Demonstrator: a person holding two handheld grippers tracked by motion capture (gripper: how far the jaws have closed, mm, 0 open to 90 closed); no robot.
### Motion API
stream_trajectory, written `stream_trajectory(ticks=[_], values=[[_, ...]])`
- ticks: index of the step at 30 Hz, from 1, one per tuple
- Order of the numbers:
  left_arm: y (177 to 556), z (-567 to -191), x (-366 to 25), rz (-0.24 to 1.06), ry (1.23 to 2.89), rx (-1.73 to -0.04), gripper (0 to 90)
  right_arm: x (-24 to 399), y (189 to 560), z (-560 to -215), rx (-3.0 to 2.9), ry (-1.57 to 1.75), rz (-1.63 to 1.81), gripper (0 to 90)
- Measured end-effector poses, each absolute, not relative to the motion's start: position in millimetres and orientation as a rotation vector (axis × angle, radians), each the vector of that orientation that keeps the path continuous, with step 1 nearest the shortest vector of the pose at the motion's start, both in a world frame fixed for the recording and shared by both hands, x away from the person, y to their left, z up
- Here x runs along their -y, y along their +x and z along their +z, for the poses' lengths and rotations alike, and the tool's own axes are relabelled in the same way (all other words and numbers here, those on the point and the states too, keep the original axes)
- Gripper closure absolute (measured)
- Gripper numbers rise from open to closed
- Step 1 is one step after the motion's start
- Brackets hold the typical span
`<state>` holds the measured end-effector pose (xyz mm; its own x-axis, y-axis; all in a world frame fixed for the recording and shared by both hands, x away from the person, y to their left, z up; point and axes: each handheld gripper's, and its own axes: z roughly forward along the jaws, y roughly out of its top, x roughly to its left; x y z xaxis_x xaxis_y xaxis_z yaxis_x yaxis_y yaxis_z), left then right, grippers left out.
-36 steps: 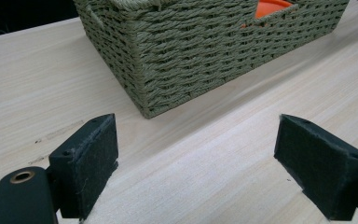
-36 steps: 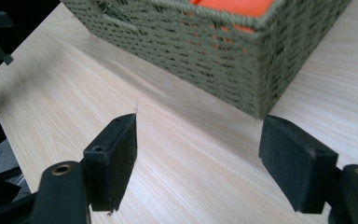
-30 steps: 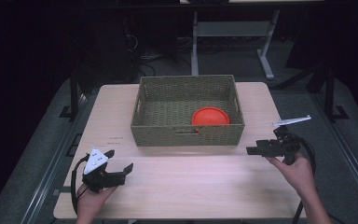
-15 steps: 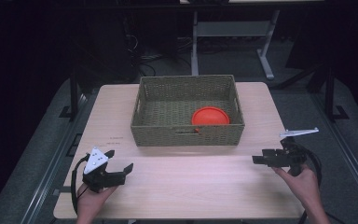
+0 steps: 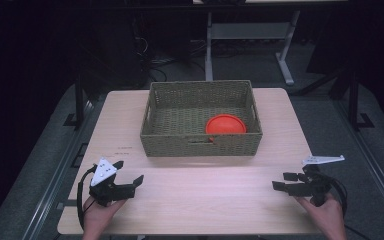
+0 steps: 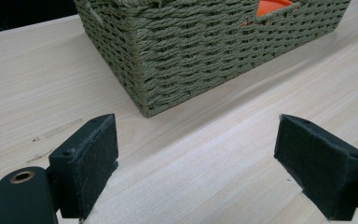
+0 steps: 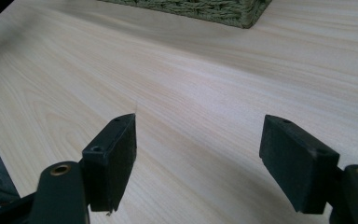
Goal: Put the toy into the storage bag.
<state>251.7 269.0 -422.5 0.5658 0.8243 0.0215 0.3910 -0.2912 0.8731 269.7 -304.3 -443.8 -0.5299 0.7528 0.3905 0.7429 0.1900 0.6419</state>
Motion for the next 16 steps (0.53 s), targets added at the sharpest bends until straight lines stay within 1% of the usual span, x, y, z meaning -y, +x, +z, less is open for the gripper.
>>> stream_trajectory(ticks=[9, 13, 16], values=[[251.2, -422.3, -267.8, 0.601, 1.893, -0.980, 13.0, 301.0, 247.2, -456.7, -2.375, 1.470, 1.276, 26.2], [252.4, -422.7, -266.4, 0.594, 1.895, -0.984, 13.0, 297.4, 237.4, -461.2, -2.366, 1.470, 1.293, 22.4], [252.1, -422.9, -264.7, 0.592, 1.901, -0.978, 13.0, 297.0, 229.4, -461.6, -2.360, 1.460, 1.346, 22.7]])
